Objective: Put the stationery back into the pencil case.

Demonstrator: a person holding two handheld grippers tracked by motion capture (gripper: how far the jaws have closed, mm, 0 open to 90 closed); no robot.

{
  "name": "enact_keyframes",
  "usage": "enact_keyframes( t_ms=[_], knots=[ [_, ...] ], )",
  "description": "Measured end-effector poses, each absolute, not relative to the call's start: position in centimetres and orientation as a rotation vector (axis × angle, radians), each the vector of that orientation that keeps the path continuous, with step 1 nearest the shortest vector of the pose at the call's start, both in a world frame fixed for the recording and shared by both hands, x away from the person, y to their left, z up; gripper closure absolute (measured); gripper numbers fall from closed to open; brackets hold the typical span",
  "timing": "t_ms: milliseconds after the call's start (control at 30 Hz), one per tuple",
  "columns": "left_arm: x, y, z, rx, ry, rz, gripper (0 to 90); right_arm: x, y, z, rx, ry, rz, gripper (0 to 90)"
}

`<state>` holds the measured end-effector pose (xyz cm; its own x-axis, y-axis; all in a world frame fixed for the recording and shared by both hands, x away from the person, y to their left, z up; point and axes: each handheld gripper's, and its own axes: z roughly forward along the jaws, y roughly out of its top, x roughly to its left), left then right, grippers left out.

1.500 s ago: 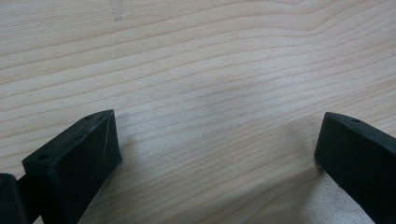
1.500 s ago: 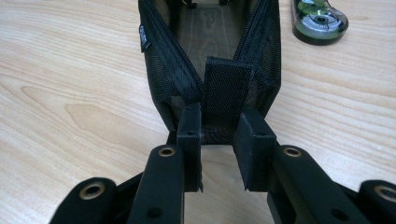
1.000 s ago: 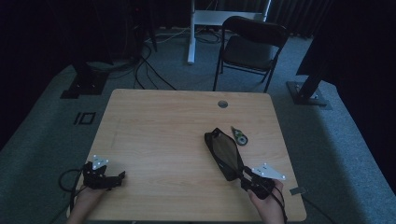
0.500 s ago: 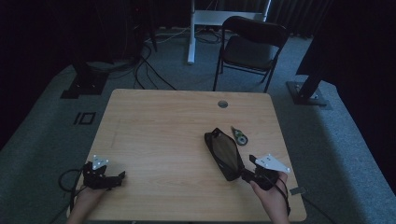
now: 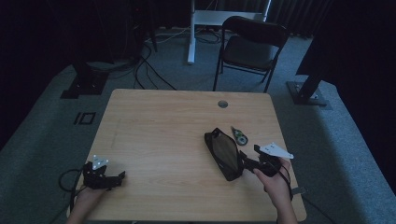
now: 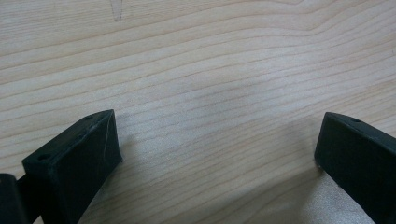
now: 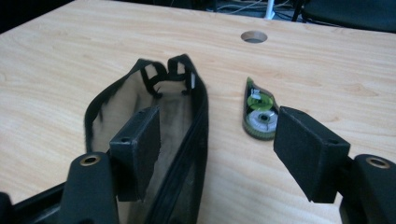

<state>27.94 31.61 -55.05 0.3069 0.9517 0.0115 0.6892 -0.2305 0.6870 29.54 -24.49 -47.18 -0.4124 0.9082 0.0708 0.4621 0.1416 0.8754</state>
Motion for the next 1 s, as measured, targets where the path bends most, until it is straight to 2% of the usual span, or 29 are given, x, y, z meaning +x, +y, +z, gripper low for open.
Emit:
enact_keyframes(
  t_ms=[400,1000],
  knots=[
    [27.9,31.6,-55.1,1.999,1.452,0.59,0.1,32.8,-26.2,-47.9,1.33,1.903,1.184,27.5],
    [27.9,31.6,-55.0,2.0,1.452,0.589,0.2,38.3,-27.0,-51.7,1.391,1.948,1.095,29.1]
  ],
)
